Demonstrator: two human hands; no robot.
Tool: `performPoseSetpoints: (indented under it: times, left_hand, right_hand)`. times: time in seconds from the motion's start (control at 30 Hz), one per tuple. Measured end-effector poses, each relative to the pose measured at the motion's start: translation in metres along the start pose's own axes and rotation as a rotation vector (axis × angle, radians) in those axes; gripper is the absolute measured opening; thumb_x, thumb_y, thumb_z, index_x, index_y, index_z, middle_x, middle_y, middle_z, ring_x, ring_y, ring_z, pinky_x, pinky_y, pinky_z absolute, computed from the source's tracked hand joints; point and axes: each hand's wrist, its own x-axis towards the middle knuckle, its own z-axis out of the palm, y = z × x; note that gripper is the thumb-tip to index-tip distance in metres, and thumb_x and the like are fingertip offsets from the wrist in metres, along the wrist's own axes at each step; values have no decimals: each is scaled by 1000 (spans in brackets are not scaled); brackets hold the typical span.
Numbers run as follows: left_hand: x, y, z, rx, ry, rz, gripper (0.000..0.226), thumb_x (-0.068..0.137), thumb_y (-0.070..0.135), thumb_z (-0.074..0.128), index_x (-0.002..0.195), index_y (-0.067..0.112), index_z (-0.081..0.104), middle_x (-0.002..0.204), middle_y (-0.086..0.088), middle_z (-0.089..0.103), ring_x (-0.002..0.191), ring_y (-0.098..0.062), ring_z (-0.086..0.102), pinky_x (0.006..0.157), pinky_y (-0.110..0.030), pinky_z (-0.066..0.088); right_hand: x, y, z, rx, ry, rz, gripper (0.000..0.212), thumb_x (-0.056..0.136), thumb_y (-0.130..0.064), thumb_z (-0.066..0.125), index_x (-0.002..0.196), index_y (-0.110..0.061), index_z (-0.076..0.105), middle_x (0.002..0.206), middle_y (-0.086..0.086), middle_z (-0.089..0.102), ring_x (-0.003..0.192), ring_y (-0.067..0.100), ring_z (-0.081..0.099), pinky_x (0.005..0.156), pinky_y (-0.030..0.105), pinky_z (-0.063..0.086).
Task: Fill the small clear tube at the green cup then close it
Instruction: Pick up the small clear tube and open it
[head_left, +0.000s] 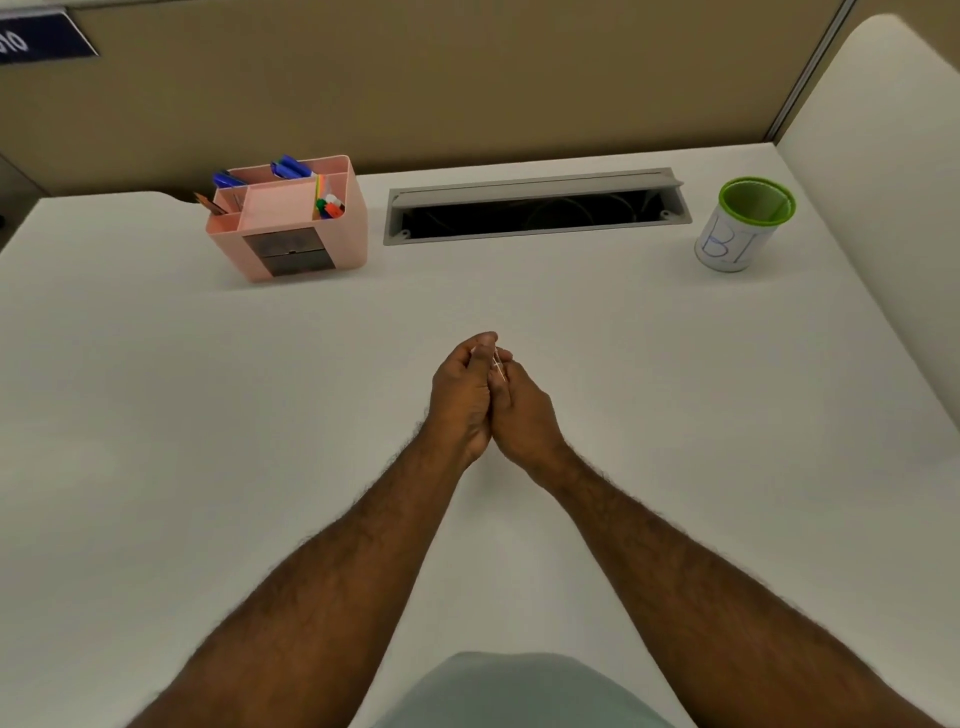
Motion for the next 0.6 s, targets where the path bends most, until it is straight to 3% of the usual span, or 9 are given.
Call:
performPoseSetpoints:
  times: [0.13,0.33,0.6]
  left_hand:
    - [2,1,6,12,42,41,15,94,23,56,100,18,69,85,0,73,84,-13,69,87,-31,56]
    - [4,2,11,-35,34,11,15,94,24,56,98,17,69,80,-1,72,74,-12,68,66,-25,56]
    - [5,1,12,-20,43,-14,13,92,23,59,93,18,71,77,-1,72,75,-15,68,71,-30,54]
  right_hand:
    - [5,-5,1,-1,55,-18,43,102,-41,29,133,-20,49,124,2,65,111,20,61,88,28,45]
    - [8,-3,-1,-21,95,10,40,102,-38,33,132,-15,49,117,5,68,105,21,63,79,23,43]
    - [9,0,4,-72,160,39,39,100,-38,39,129,-14,50,109,5,71,94,20,67,74,26,48]
